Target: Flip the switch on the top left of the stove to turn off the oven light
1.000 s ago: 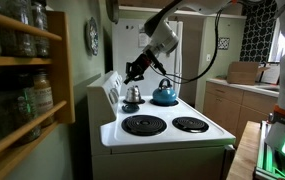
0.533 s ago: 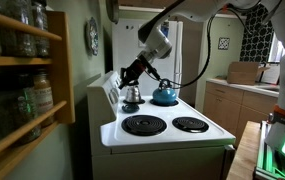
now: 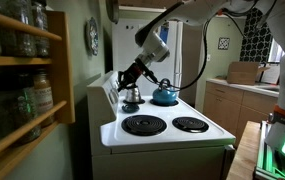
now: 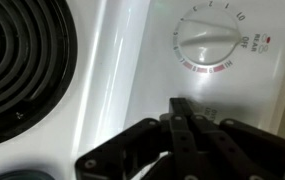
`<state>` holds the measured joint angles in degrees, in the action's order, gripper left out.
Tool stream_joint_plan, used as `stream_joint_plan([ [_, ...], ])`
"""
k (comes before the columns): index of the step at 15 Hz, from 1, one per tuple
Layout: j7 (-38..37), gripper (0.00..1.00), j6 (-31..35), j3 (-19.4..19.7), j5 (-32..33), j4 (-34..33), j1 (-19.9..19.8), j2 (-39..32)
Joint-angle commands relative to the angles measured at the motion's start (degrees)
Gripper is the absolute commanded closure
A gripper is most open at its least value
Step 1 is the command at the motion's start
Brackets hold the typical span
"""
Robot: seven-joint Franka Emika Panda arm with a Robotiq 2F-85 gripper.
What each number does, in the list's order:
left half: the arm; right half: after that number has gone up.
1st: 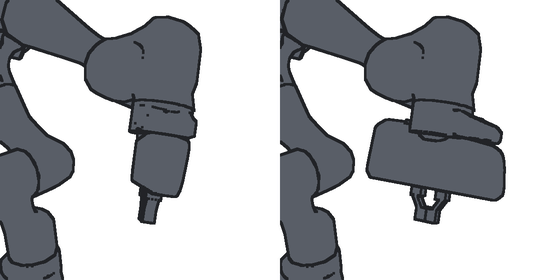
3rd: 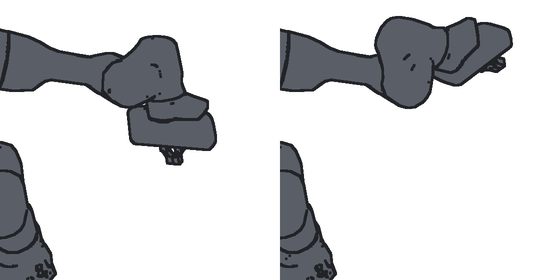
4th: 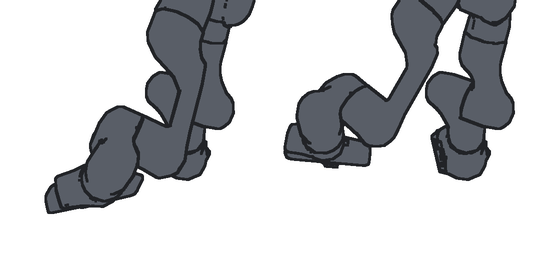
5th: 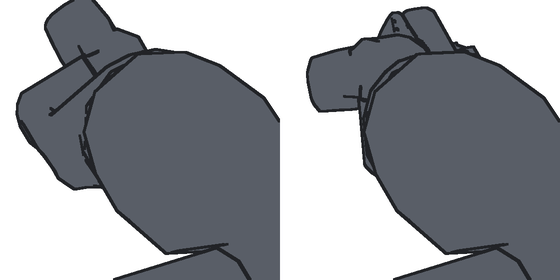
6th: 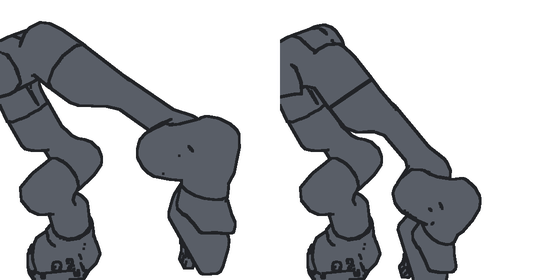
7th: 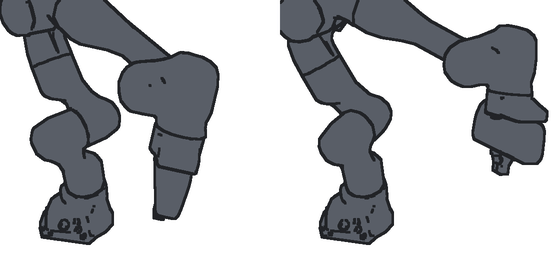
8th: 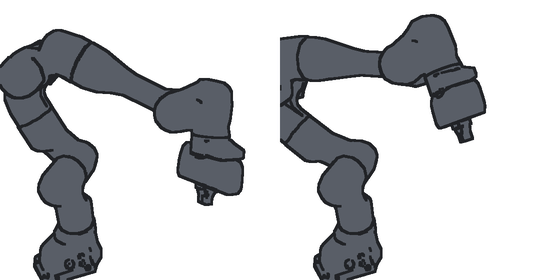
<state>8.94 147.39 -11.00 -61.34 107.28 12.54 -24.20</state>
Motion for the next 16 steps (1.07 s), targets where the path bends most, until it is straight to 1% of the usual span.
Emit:
stream_joint_plan([
  [1, -1.7, 1.0, 1.4, -1.0, -0.5, -1.6, -0.2, -1.9],
  [16, -4.7, 1.0, 1.4, -0.8, -0.6, 0.1, -0.3, -0.1],
])
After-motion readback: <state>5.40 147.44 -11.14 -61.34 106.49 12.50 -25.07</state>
